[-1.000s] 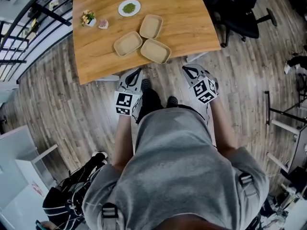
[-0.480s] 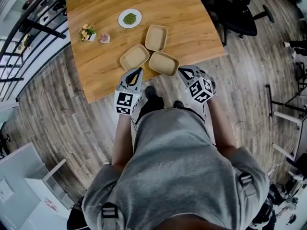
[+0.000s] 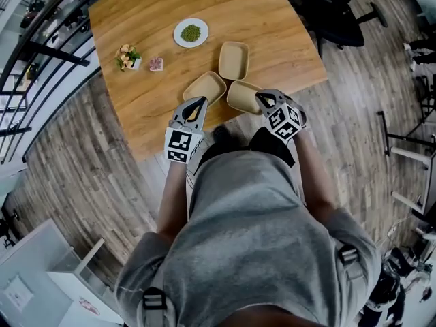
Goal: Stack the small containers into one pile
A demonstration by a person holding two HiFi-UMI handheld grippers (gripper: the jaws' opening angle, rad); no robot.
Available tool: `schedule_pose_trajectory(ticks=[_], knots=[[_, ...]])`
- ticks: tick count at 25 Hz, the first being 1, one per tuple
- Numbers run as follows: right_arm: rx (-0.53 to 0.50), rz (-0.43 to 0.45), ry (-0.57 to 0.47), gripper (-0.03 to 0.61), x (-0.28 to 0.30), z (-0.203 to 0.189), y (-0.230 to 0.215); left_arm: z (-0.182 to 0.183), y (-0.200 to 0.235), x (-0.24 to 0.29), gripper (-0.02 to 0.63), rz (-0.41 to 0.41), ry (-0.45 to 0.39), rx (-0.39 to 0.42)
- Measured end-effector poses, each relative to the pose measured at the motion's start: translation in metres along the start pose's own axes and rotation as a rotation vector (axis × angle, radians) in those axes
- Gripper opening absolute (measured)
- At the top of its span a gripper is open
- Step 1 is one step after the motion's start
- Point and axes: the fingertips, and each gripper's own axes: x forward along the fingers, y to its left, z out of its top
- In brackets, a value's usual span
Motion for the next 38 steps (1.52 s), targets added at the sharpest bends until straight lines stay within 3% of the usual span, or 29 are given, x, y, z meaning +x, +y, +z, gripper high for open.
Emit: schedule_pose_trajectory(ticks=[9,16,26,38], knots=[[-0.008,0.052,0.106,0.023,0.041,-0.02,-0.013,-0.008,0.032,0.004,0.017,0.019,0.017,-0.036],[0.003,0.148,0.158,0.048,0.075,-0.038,-0.018,-0.011,0.043,0.015,0.017,0.059,0.04,-0.077],[0.026,0.256,0.234,0.064,0.119,-0.063,-0.019,-0.035,0.057,0.017,0.017,0.11,0.144,-0.121],[0.124,0.309,0.239,0.031,0.116,-0.064,-0.015,-0.036,0.059,0.016,0.018,0.112,0.115,-0.122]])
